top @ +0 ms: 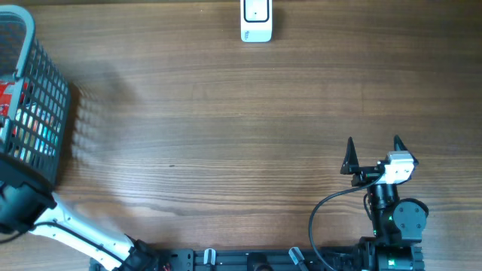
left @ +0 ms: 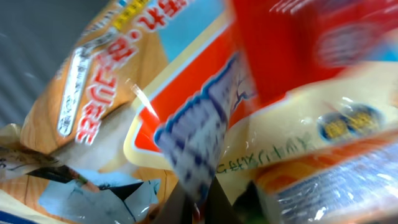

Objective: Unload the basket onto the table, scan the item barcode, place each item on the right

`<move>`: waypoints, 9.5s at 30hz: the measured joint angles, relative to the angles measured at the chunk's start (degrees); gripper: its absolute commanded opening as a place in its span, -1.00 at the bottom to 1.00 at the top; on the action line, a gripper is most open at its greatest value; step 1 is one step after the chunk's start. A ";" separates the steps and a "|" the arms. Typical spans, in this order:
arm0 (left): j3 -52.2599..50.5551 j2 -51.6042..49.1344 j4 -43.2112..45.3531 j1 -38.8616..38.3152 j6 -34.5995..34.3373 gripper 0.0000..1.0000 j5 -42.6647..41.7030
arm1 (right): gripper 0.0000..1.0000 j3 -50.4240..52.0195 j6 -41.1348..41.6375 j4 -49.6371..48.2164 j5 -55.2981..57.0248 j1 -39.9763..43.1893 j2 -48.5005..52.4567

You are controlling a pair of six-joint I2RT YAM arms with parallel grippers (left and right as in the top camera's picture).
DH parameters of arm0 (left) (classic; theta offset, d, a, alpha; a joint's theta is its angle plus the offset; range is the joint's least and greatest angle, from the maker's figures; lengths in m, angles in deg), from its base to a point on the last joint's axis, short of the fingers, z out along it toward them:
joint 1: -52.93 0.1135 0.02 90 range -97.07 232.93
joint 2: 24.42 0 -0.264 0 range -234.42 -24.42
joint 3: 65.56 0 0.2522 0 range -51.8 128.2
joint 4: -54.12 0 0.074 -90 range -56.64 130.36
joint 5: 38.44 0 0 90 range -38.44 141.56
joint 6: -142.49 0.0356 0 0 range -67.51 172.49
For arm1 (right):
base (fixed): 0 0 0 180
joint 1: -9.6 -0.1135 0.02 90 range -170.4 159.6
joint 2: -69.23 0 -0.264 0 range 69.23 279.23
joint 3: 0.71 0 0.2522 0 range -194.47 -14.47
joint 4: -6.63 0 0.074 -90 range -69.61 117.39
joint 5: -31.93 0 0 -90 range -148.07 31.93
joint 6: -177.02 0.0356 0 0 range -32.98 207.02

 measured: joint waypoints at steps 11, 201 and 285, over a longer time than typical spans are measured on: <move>3.93 28.52 4.02 0.00 -0.52 -0.92 -5.11 | 0.99 0.00 0.00 0.00 0.00 0.00 0.00; -15.63 24.94 -3.19 -46.64 -5.88 -0.92 -13.79 | 0.99 0.00 0.00 0.00 0.00 0.00 0.00; -1.01 -4.04 3.39 0.57 -4.59 0.22 12.37 | 0.99 0.00 0.00 0.00 0.00 0.00 -0.09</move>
